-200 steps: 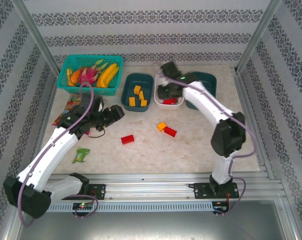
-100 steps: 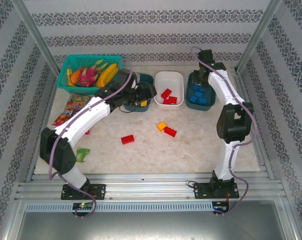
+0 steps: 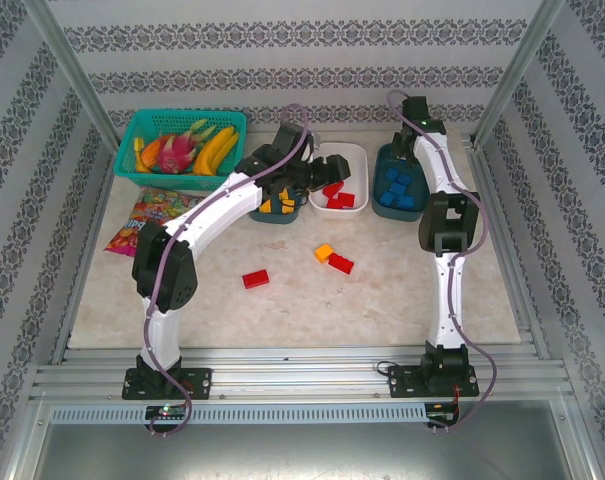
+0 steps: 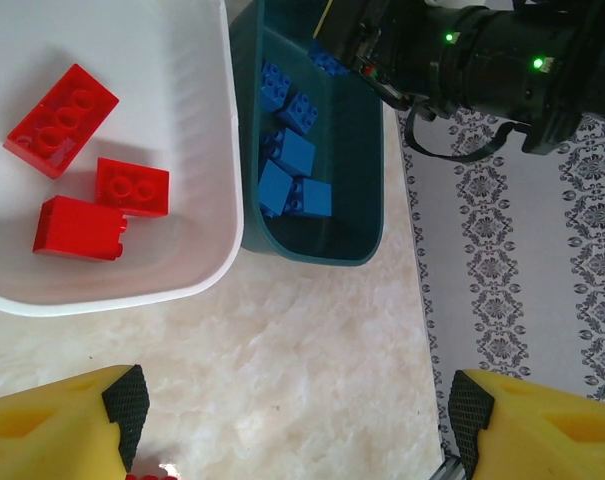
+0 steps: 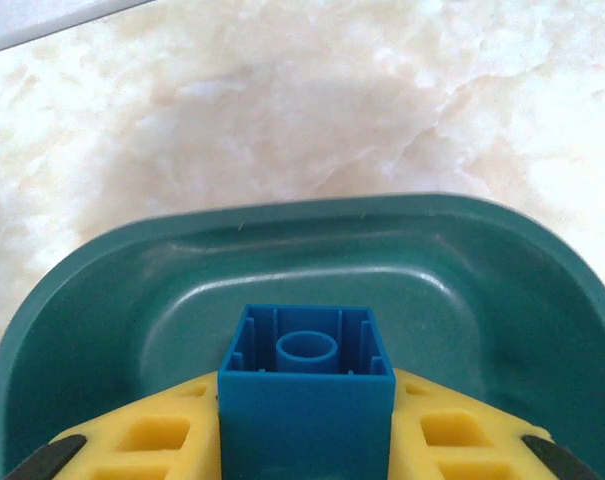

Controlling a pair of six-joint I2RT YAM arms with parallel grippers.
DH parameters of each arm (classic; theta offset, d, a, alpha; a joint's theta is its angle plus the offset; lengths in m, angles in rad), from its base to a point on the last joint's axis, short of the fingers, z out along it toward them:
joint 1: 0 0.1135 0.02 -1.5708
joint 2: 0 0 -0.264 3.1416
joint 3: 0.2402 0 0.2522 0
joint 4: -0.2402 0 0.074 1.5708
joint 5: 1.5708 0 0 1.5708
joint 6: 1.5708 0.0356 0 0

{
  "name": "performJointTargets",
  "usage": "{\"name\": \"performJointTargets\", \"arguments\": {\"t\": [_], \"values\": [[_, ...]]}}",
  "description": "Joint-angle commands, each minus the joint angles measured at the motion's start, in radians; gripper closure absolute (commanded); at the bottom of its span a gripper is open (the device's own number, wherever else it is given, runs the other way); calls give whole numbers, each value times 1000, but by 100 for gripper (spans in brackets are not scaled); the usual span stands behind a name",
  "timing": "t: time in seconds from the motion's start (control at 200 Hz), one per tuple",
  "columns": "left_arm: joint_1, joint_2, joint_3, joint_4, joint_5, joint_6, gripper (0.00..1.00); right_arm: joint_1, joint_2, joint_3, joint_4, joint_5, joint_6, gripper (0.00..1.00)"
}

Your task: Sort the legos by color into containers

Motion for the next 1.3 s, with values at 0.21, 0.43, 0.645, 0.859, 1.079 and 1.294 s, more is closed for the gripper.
{"name": "performJointTargets", "arguments": {"t": [0.21, 0.43, 0.645, 0.859, 1.079, 1.294], "values": [[-13, 22, 60, -5, 11, 20, 19, -21, 105, 139, -68, -5, 17, 60], [-12, 8, 60, -31, 7, 39, 19, -22, 85, 141, -94, -27, 28, 41], [-13, -33, 37, -85, -12, 67, 19, -8, -83, 59, -70, -48, 40, 37], [-12, -90, -69, -161, -75, 4, 19, 69, -453, -313, 143, -73, 77, 35], [-15, -52, -123, -310, -119, -161, 20, 158, -911, -912, 419, -188, 172, 28], [-50, 17, -121, -415, -158, -303, 18, 268, -1384, -1410, 436, -283, 216, 21]]}}
